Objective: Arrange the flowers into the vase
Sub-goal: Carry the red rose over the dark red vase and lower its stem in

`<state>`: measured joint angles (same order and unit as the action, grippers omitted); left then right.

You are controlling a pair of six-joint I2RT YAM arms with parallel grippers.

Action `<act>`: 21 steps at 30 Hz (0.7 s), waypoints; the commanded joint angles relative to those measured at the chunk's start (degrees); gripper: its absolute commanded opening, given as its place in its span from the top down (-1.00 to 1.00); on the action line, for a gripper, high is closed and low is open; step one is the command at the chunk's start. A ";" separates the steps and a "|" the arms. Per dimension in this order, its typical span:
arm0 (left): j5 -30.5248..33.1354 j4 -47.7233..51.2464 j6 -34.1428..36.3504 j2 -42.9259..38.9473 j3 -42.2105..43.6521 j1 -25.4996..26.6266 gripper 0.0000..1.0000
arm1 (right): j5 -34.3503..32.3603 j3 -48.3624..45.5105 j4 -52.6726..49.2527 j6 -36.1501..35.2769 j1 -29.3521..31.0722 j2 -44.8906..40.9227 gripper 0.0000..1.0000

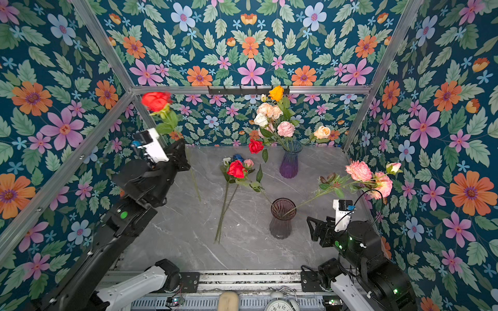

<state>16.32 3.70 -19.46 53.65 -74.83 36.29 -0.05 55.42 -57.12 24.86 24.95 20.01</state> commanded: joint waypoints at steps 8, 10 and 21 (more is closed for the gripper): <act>-41.58 -44.96 -21.05 10.56 -2.85 9.36 1.00 | 2.36 0.02 3.28 2.09 0.07 0.69 -0.70; -41.23 -42.56 -14.15 15.07 -7.24 15.98 1.00 | 2.63 -0.11 3.66 2.62 0.09 0.68 -0.70; -40.27 -35.67 8.03 36.52 -17.49 27.04 1.00 | 1.59 1.66 1.50 2.13 0.04 -0.50 -0.70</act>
<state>-23.24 -30.39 -17.08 88.40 -91.61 63.09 2.37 56.69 -55.48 26.89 24.95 19.88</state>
